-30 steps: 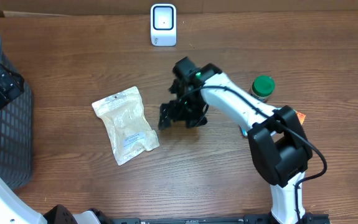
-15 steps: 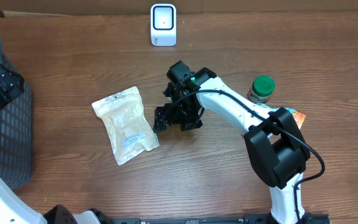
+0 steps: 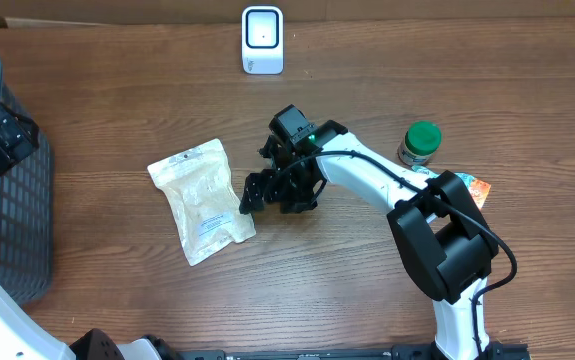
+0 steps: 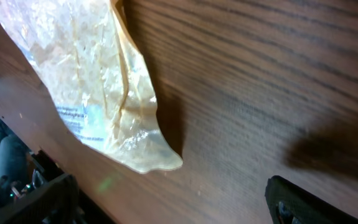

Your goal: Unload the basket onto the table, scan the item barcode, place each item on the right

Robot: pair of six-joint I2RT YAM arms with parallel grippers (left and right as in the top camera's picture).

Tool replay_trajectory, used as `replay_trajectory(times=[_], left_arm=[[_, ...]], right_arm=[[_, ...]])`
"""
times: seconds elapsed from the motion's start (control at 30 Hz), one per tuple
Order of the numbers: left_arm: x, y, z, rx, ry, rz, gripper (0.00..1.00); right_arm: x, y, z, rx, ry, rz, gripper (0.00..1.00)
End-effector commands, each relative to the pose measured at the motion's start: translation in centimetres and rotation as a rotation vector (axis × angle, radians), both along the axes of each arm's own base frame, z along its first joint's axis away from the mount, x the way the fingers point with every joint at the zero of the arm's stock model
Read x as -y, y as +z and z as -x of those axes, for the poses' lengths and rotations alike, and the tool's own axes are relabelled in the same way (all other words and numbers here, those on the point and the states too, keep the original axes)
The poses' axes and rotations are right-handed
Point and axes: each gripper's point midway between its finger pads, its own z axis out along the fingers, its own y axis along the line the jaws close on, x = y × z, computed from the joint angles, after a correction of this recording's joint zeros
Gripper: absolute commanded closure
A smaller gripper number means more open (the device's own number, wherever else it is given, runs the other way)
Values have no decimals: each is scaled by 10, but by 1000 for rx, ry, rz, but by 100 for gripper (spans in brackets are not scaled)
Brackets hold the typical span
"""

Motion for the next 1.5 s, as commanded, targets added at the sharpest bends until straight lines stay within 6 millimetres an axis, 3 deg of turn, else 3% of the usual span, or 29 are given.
replay_trajectory(times=[0.0, 0.3, 0.67, 0.77, 0.87, 1.03, 1.3, 1.47], left_arm=[[-2, 3, 0, 8, 13, -2, 0], [-2, 3, 0, 8, 13, -2, 0], [-2, 3, 0, 8, 13, -2, 0], [-2, 3, 0, 8, 13, -2, 0], [-2, 3, 0, 8, 13, -2, 1], [-2, 3, 0, 8, 13, -2, 0], [-2, 3, 0, 8, 13, -2, 0], [-2, 3, 0, 8, 13, -2, 1]], right_arm=[[-3, -2, 8, -27, -10, -32, 7], [-14, -28, 10, -18, -96, -92, 16], [-68, -41, 60, -29, -34, -142, 32], [-77, -49, 64, -45, -46, -144, 44], [-76, -51, 58, -39, -71, -143, 71], [-74, -49, 47, -26, -90, -159, 94], [-71, -37, 41, -34, -65, -216, 96], [-49, -13, 28, 19, -53, -177, 96]])
